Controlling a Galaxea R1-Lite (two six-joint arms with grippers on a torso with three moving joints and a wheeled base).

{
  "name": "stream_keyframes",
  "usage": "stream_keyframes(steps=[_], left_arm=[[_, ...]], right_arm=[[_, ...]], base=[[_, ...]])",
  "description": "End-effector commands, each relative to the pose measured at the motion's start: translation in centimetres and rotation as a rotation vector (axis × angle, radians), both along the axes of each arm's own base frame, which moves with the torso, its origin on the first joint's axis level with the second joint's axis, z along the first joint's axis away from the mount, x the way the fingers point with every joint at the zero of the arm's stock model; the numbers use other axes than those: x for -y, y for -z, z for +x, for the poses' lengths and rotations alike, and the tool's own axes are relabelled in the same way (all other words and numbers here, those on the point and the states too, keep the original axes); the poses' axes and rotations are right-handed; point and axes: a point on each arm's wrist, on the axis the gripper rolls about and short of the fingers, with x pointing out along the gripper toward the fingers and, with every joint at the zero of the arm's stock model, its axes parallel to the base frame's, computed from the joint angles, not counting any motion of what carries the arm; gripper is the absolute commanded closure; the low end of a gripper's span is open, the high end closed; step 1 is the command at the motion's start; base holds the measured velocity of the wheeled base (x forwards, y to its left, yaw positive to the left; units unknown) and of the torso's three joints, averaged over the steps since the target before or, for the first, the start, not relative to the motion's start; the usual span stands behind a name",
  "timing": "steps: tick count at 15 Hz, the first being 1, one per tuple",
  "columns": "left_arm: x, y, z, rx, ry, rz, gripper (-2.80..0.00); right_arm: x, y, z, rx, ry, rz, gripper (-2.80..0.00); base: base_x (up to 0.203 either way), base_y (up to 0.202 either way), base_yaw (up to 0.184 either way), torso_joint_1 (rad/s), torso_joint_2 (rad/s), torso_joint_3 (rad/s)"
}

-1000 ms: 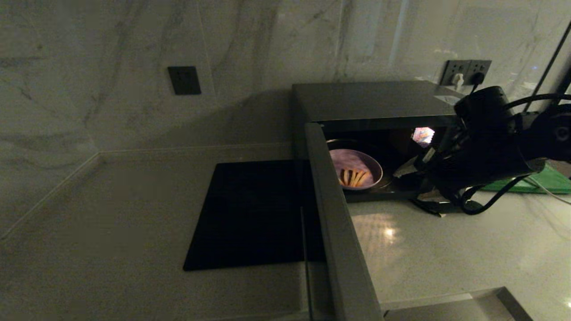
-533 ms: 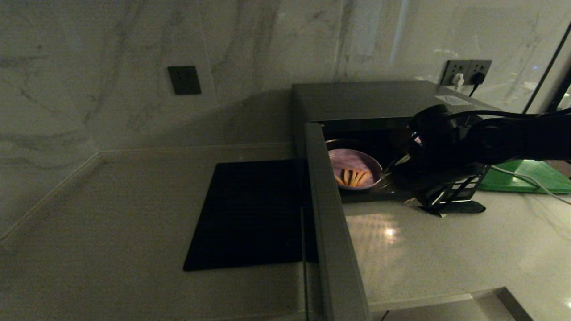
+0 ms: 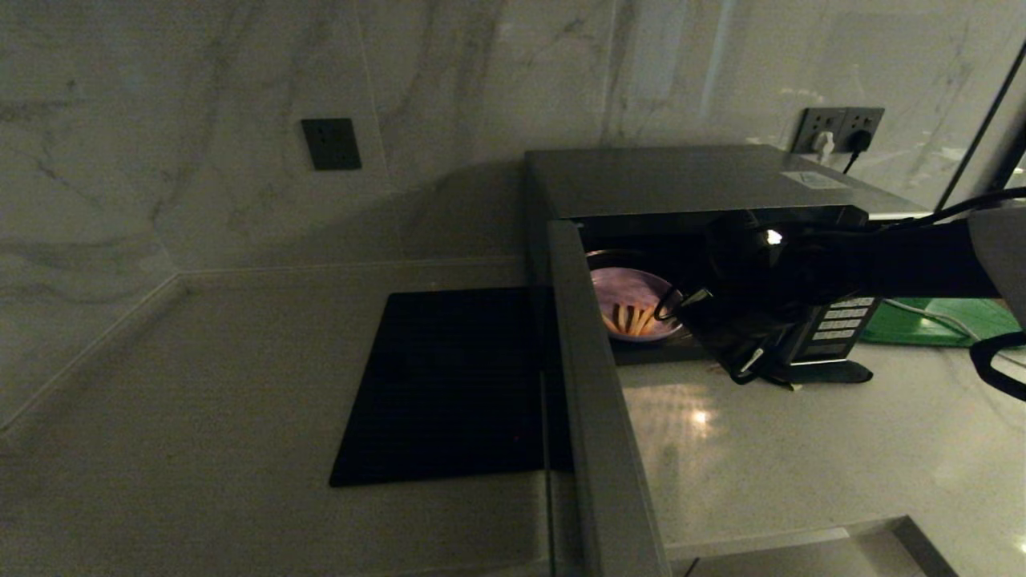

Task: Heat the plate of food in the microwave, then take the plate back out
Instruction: Take the plate out of the microwave

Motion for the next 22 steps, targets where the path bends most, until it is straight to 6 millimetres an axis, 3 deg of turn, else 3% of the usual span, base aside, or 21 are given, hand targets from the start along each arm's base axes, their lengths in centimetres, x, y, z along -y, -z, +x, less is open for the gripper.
stream_keyframes(steps=[1, 7, 22], left_arm=[[0.0, 0.0, 0.0, 0.001, -0.001, -0.001, 0.0], [0.0, 0.0, 0.0, 0.001, -0.002, -0.001, 0.0], [0.0, 0.0, 0.0, 0.001, -0.002, -0.001, 0.0]], right_arm=[[-0.5, 1.0, 0.6, -0.015, -0.001, -0.002, -2.8], [-0.8, 2.5, 1.6, -0.03, 0.016, -0.034, -2.8], [-0.7, 3.0, 1.5, -0.033, 0.054, -0.086, -2.8]], base=[[0.0, 0.0, 0.0, 0.0, 0.0, 0.0], [0.0, 0.0, 0.0, 0.0, 0.0, 0.0], [0.0, 0.0, 0.0, 0.0, 0.0, 0.0]])
